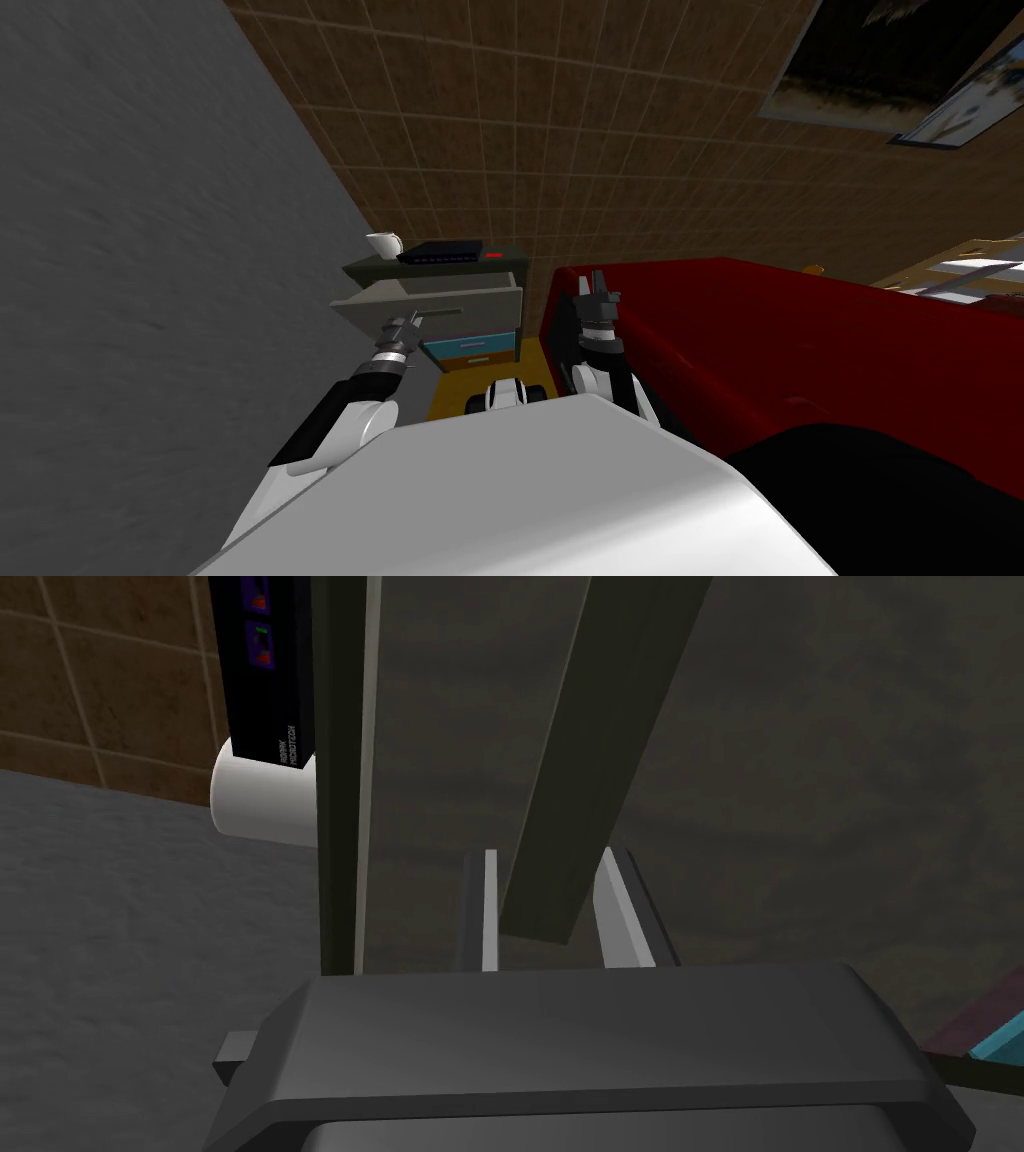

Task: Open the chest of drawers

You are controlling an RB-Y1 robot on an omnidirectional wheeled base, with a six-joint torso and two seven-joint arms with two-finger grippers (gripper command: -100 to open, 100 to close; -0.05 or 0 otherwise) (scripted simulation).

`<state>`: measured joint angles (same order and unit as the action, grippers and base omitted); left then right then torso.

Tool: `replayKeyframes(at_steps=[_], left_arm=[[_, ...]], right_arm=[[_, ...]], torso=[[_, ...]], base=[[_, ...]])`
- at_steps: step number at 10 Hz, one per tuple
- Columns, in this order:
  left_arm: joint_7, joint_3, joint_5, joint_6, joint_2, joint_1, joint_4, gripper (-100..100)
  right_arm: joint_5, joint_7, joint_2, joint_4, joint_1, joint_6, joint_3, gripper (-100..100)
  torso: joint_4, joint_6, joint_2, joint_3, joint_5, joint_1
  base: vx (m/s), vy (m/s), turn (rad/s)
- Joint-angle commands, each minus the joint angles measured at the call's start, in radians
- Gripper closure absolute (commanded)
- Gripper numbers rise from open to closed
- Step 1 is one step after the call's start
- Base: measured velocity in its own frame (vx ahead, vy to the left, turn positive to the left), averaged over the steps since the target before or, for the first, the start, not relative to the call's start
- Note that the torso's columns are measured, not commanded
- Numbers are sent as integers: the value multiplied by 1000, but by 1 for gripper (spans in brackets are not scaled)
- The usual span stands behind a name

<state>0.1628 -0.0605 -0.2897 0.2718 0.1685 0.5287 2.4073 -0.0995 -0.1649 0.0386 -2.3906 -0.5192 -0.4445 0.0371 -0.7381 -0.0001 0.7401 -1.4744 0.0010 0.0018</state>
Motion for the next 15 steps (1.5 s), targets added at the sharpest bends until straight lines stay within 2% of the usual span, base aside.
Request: replayKeyframes(at_steps=[1,8,9,10,15], left_arm=[[25,-50,-41,44,33,21,62,-100],[84,-166,-137,147,110,69,208,-100],[78,-156,-131,144,106,71,186,-100],[81,-159,-133,149,108,74,186,0],[80,-158,-132,155,108,78,179,0]], right_arm=[[0,0,0,0,0,0,0,0],[0,0,0,0,0,0,0,0],[0,0,0,0,0,0,0,0],[0,0,0,0,0,0,0,0],[0,0,0,0,0,0,0,0]], torso=[[1,0,-7,-4,-1,-1],[-4,1,3,1,-4,-5],[-7,0,5,1,-6,-6],[-5,1,5,2,-5,-6],[-1,0,-2,-1,-2,-3]], base=[[50,-38,33],[52,-34,19],[18,-9,9],[6,2,3],[0,0,0]])
